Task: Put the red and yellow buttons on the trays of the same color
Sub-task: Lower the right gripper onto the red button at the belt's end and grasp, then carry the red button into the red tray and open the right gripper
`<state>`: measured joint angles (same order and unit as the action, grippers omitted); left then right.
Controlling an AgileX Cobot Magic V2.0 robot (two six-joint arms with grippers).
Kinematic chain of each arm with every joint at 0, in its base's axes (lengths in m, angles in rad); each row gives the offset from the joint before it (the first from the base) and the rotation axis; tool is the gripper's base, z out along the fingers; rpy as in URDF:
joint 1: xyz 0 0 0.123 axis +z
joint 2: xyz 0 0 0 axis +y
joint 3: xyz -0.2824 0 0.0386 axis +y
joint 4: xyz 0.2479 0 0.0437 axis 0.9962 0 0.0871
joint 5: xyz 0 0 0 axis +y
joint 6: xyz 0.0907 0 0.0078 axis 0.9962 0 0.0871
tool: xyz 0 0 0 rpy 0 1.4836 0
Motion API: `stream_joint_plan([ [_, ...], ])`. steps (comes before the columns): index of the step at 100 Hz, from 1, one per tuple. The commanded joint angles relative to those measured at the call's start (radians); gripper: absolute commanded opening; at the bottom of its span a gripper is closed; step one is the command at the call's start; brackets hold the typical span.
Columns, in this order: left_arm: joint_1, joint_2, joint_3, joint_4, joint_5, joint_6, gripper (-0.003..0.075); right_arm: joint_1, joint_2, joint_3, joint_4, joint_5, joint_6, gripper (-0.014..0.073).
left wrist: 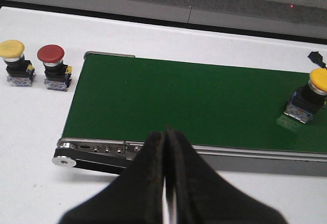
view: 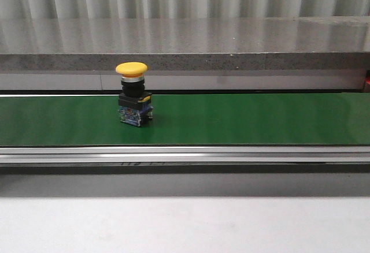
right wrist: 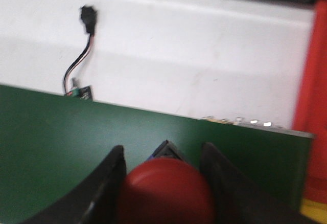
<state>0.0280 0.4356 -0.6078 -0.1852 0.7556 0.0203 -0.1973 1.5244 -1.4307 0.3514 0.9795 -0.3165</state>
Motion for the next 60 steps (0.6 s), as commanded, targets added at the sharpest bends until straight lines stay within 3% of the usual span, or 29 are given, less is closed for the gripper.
stream_joint_plan([
  [1,-0.008,0.006,-0.025,-0.020,-0.066,0.001,-0.0020,-0.098,-0.032,-0.083,0.006,-0.004,0.015,0.0163],
  [29,-0.008,0.006,-0.025,-0.020,-0.066,0.001,-0.0020,-0.362,0.016,-0.099,0.006,-0.117,0.140,0.0163],
  [60,-0.008,0.006,-0.025,-0.020,-0.066,0.001,-0.0020,-0.431,0.196,-0.099,0.006,-0.302,0.140,0.0163],
])
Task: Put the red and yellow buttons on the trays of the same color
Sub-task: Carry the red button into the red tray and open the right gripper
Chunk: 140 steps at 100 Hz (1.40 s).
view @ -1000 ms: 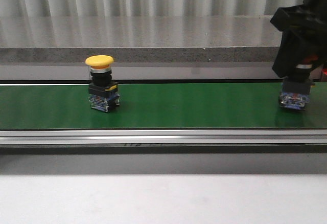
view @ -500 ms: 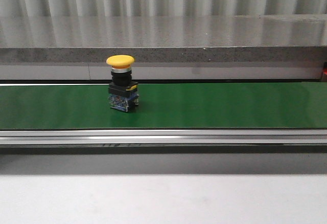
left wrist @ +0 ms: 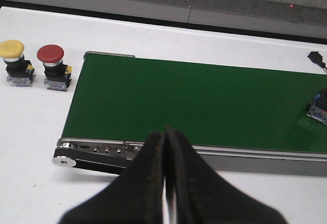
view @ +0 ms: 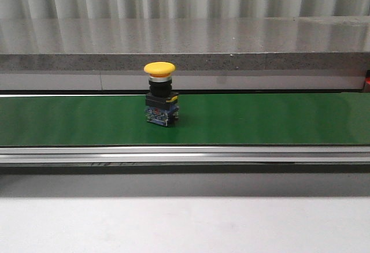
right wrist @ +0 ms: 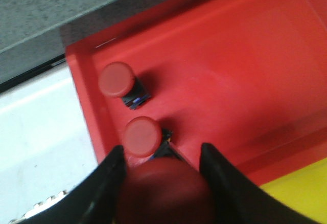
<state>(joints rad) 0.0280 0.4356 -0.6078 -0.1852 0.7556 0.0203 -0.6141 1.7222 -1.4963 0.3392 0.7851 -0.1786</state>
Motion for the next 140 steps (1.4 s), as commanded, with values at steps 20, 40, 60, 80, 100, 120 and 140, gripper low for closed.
stream_joint_plan([
  [20,-0.008,0.006,-0.025,-0.020,-0.066,0.001,-0.0020,-0.025,0.101,-0.033,0.018,-0.192,0.000,0.0163],
  [40,-0.008,0.006,-0.025,-0.020,-0.066,0.001,-0.0020,-0.025,0.171,-0.033,0.018,-0.259,0.000,0.0164],
  [60,-0.008,0.006,-0.025,-0.020,-0.066,0.001,-0.0020,-0.022,0.218,-0.033,0.018,-0.295,0.000,0.0164],
  [80,-0.008,0.006,-0.025,-0.020,-0.066,0.001,-0.0020,-0.022,0.262,-0.033,0.018,-0.300,0.000,0.0164],
  [100,-0.008,0.006,-0.025,-0.020,-0.066,0.001,-0.0020,-0.022,0.273,-0.033,0.018,-0.294,0.000,0.0248],
  [120,-0.008,0.006,-0.025,-0.020,-0.066,0.001,-0.0020,-0.022,0.264,-0.033,0.018,-0.285,0.000,0.0627],
  [140,-0.008,0.006,-0.025,-0.020,-0.066,0.001,-0.0020,-0.022,0.199,-0.033,0.018,-0.268,0.000,0.0646],
])
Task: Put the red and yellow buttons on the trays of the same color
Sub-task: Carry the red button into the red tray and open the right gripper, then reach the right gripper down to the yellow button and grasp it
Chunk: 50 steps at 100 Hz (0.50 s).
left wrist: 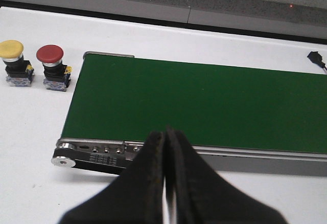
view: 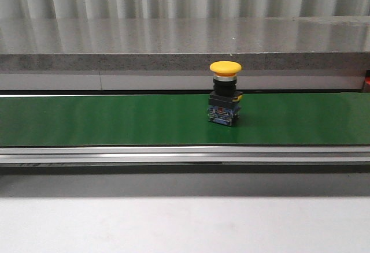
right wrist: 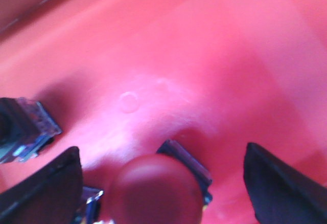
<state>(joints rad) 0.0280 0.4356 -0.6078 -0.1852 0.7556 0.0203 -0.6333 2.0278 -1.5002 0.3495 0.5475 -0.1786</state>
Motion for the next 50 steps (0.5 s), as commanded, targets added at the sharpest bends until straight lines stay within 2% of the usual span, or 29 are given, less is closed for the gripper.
stream_joint_plan([
  [1,-0.008,0.006,-0.025,-0.020,-0.066,0.001,-0.0020,-0.003,-0.110,-0.029,0.008,-0.029,0.000,0.0646],
  [34,-0.008,0.006,-0.025,-0.020,-0.066,0.001,-0.0020,0.002,-0.326,-0.026,0.008,0.065,-0.021,0.0646],
  [50,-0.008,0.006,-0.025,-0.020,-0.066,0.001,-0.0020,0.038,-0.472,0.039,0.008,0.095,-0.040,0.0646],
])
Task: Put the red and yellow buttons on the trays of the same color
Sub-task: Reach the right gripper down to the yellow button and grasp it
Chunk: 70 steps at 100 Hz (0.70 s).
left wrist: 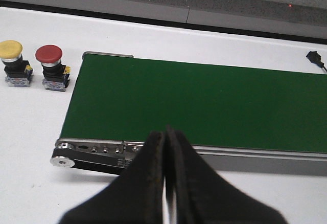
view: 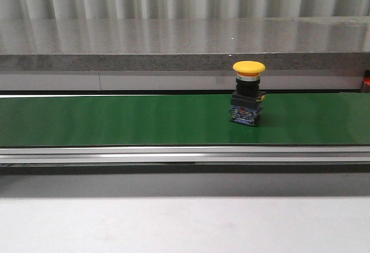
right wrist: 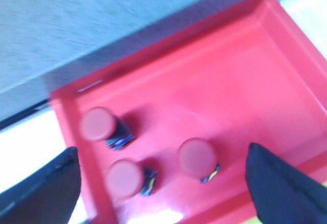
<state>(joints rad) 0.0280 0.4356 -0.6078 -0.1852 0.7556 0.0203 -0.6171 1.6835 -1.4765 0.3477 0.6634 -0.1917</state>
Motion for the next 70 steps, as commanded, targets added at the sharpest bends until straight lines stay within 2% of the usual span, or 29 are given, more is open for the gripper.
stream_joint_plan([
  [1,-0.008,0.006,-0.025,-0.020,-0.066,0.001,-0.0020,0.024,-0.135,0.020,0.010,-0.021,-0.030,0.0646],
  [32,-0.008,0.006,-0.025,-0.020,-0.066,0.001,-0.0020,0.232,-0.411,0.261,0.010,0.011,-0.126,0.0646],
  [54,-0.008,0.006,-0.025,-0.020,-0.066,0.001,-0.0020,0.376,-0.448,0.350,0.010,0.162,-0.175,0.0646],
  [70,-0.008,0.006,-0.025,-0.020,-0.066,0.001,-0.0020,0.470,-0.447,0.416,0.010,0.156,-0.206,0.0646],
])
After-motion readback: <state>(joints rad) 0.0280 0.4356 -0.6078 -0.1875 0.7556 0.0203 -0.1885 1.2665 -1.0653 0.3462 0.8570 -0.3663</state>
